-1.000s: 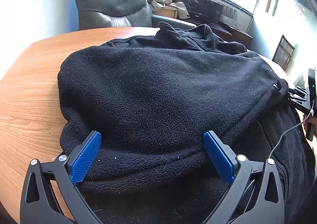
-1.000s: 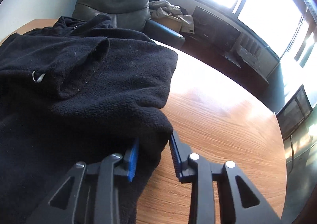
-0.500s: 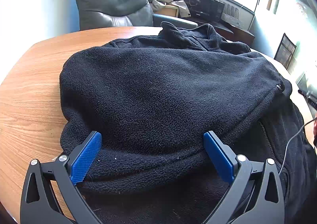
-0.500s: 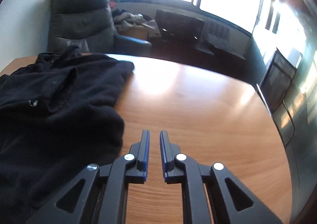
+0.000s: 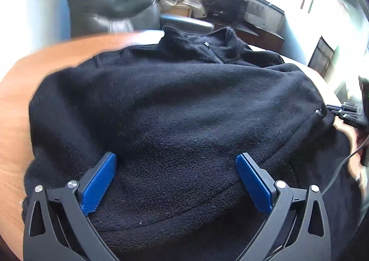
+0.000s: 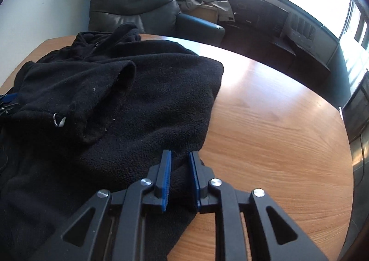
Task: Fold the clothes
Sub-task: 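Pinch the jacket edge with the right tool, release, and withdraw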
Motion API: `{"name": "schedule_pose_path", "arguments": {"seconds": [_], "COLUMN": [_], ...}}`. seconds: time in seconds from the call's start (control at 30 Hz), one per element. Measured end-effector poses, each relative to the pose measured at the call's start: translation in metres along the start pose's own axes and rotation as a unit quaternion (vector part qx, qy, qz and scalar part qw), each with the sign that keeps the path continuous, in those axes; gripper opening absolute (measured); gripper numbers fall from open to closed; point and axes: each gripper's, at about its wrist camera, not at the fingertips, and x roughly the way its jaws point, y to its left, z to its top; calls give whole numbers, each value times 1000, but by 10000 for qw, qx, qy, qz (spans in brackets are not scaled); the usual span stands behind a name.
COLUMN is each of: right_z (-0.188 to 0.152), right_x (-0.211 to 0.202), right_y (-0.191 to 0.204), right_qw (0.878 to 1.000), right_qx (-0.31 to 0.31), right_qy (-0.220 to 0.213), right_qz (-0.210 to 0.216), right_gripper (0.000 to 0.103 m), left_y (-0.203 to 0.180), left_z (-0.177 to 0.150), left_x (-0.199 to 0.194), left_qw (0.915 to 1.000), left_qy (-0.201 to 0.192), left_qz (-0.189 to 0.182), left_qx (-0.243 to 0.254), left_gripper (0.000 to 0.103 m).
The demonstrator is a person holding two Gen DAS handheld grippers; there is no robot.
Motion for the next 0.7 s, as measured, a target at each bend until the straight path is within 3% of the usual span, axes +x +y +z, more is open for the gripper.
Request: {"name": "schedule_pose_path", "arguments": {"seconds": [0.1,0.17,0.23,0.27,0.33,0.43,0.5,0.57,0.7], "right_z": [-7,-11,-15,-17,-21,-25,-18,-10,-10], "right_x": [-9,-15,-22,-26,-17,0,11,16,8], "right_y": [-3,-1,2,3,15,34,31,21,5], "right_qw": [9996,9983,9940,9908,9816,9648,9721,9830,9943], "right_qx": [-130,-578,-1033,-1260,-1893,-2630,-2336,-1801,-972], "right_qy": [73,-56,-188,-254,-109,-74,-88,-142,-280], "right_qz": [222,-35,-301,-434,-214,-11,182,321,325], "right_gripper": [28,89,101,100,100,87,72,44,24], "left_y": [3,5,8,9,9,7,4,2,-2], "left_z": [1,3,4,5,3,3,2,1,0], "left_x": [2,3,4,4,4,4,4,4,4], "left_qw": [10000,10000,10000,10000,10000,10000,10000,10000,10000], "left_qy": [17,29,32,28,20,23,25,25,17], "left_qz": [-34,-51,-74,-75,-58,-40,-25,1,26], "left_qx": [-3,27,47,49,46,54,60,61,43], "left_gripper": [103,103,103,103,103,103,103,103,103]}}
